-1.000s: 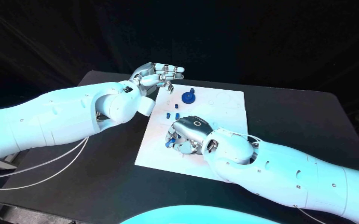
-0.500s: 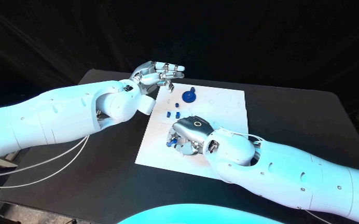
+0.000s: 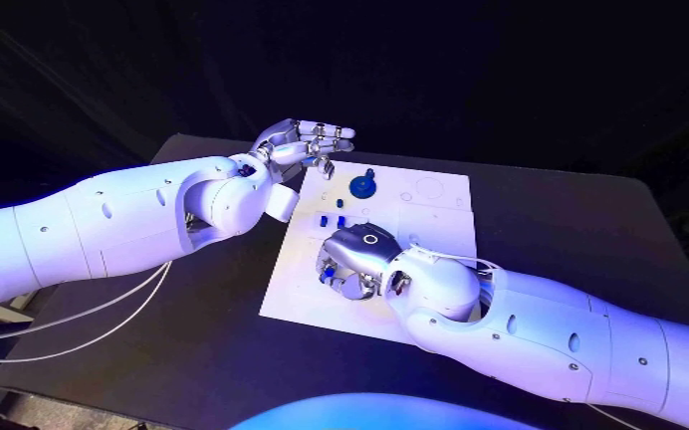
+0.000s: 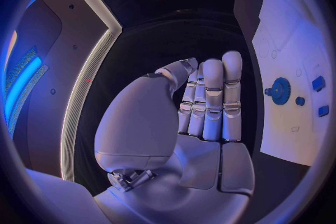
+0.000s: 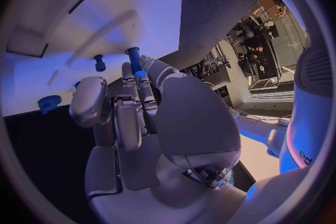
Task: Assemble the parts on the task board
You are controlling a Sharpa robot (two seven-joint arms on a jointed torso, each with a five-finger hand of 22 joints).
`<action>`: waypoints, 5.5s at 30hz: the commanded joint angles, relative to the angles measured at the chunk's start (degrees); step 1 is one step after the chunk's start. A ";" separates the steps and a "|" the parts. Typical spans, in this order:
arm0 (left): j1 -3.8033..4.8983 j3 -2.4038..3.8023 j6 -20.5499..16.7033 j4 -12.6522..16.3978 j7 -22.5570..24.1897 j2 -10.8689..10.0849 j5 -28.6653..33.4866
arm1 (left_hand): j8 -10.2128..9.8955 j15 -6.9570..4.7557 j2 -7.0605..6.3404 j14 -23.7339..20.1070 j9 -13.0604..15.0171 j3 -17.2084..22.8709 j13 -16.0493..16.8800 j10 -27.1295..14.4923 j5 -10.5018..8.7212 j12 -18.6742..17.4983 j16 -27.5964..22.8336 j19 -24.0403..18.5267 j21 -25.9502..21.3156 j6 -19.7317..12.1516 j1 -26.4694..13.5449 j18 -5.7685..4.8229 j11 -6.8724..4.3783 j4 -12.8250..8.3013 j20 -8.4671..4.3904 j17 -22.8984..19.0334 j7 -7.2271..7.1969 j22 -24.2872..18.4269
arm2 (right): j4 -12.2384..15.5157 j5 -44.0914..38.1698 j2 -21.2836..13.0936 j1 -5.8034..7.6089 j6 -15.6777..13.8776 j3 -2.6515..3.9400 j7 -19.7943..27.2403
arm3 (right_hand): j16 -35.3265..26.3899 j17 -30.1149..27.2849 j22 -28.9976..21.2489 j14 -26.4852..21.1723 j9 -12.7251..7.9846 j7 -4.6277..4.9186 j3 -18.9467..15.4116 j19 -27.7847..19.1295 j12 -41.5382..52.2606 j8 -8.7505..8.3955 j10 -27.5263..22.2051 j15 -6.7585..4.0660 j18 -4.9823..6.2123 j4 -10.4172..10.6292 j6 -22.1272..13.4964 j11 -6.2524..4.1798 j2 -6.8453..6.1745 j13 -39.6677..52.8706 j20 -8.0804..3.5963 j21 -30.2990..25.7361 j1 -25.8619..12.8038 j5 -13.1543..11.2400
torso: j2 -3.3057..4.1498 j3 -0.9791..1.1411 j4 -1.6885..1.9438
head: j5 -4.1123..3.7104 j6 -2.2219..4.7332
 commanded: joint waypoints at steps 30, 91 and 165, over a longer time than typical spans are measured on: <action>0.02 0.01 1.04 -0.15 -0.06 0.02 0.23 | -0.14 0.16 0.62 -0.47 -0.10 -0.31 0.09 -0.39 0.07 0.26 -0.26 -0.28 -0.29 -0.10 -0.15 0.67 0.03 -0.08 0.09 -0.21 0.23 -0.15 | 3.25 1.77 -4.24 0.20 -13.20 0.24 2.60 | -7.10 -6.68 -16.11 0.85 -3.13 -3.26 -13.14 -7.50 1.02 -0.62 -18.31 3.01 2.94 5.88 -15.24 1.94 -4.55 -2.16 3.18 -21.69 -0.45 -1.54 | -0.09 0.06 -0.23 | -0.71 0.71; 0.01 -0.77 1.24 0.48 0.16 -0.78 0.25 | -0.10 0.18 0.65 -0.46 -0.12 -0.52 0.11 -0.43 0.01 0.33 -0.20 -0.24 -0.35 -0.08 -0.36 0.65 0.05 0.00 0.11 -0.24 0.23 -0.17 | 15.30 15.25 -26.69 -1.49 -12.06 -0.31 -20.08 | 6.53 15.09 9.20 5.88 10.99 -2.96 -30.37 4.67 76.94 9.32 17.16 -2.12 -2.47 18.23 -5.48 -4.67 0.63 76.05 -1.45 7.99 -8.43 7.81 | -1.42 -0.56 -3.22 | -7.31 0.07; 0.01 -0.78 1.73 0.71 -0.33 -0.56 0.25 | -0.07 0.19 0.82 -0.50 -0.16 -0.76 0.14 -0.54 0.02 0.42 -0.17 -0.30 -0.68 -0.12 -0.63 0.70 0.04 0.15 0.13 -0.40 0.21 -0.51 | 11.65 24.69 -15.91 -2.72 -10.38 -0.07 -19.52 | 6.53 15.09 11.78 5.88 19.43 -6.62 -27.92 5.61 78.65 13.78 19.49 -4.61 -2.96 18.48 0.96 -7.79 8.18 79.31 -3.52 10.29 -11.93 8.62 | -1.39 -0.60 -3.36 | -5.94 0.16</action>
